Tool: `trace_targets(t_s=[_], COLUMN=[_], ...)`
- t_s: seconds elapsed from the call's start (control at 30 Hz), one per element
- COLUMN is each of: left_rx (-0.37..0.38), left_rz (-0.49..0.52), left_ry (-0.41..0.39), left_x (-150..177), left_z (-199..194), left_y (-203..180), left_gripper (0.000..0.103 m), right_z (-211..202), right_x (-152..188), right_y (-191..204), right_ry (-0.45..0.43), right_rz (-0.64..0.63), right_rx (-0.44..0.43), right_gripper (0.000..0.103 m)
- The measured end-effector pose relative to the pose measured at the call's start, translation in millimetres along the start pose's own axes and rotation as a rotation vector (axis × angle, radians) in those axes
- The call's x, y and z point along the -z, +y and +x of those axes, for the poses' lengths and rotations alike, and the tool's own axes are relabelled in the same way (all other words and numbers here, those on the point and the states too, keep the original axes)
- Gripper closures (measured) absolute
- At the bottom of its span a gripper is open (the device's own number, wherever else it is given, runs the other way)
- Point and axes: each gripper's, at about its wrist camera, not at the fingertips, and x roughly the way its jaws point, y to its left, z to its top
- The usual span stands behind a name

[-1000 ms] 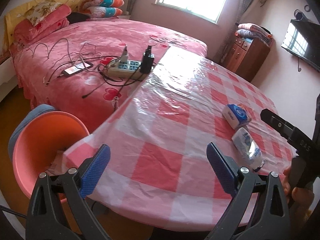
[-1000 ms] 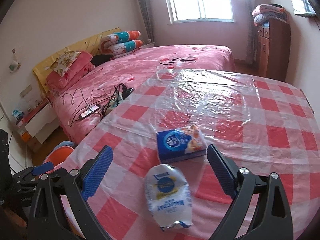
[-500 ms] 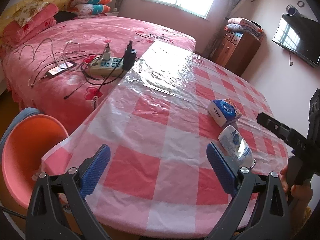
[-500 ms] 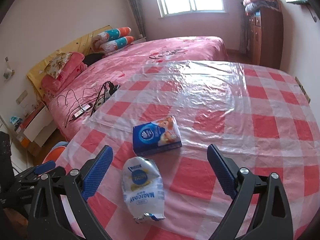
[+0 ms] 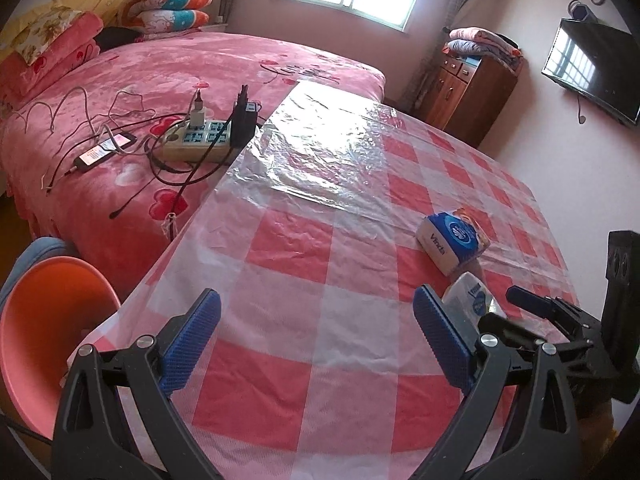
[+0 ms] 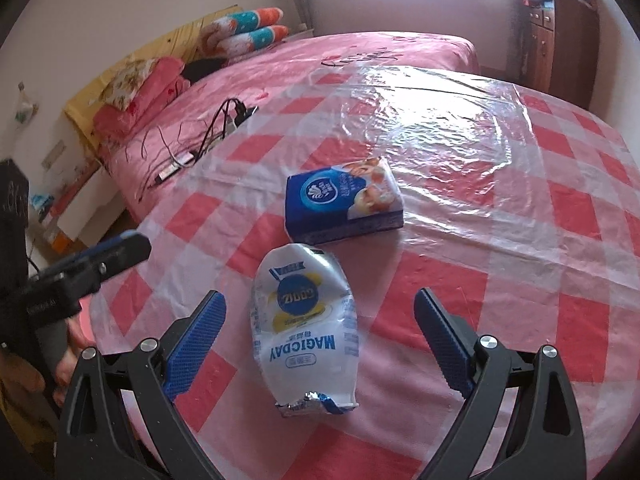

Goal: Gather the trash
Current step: 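Grasp the white MAGICDAY bag with the right tool, then grasp the blue Vinda tissue pack with left tool while right tool holds bag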

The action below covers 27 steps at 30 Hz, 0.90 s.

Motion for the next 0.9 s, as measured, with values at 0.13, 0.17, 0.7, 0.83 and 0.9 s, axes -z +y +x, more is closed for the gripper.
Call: trace_targets(t_s=[0.13,0.17,0.7,0.83,0.9], left_rx=[0.003,0.004,0.035,0.051,0.061], left_rz=[-0.007,-0.011,-0.047,-0.041,-0.031], left_ry=[0.006,0.009,0.019,0.024,0.021], left_x=[-4,-5,-20,-24,-26], left_z=[6,8,24,27,28], left_y=[3,3,11,6,1], left_gripper=[0.006,0.006,0.006,0.006,0.006], right_z=[6,8,13,10,5], right_x=[0,0,-5,-6,-8], right_y=[1,1,3,-7,-21], right_ry=[0.016,0.022,0.016,0.003,-0.007], right_rz=[-0.032,-0.036,-0.112,-0.069,-0.016], right_rx=[0.023,0.030,0.080,0.054,0.036], right_gripper=[0.009,0.009,0.039,0.040,0.040])
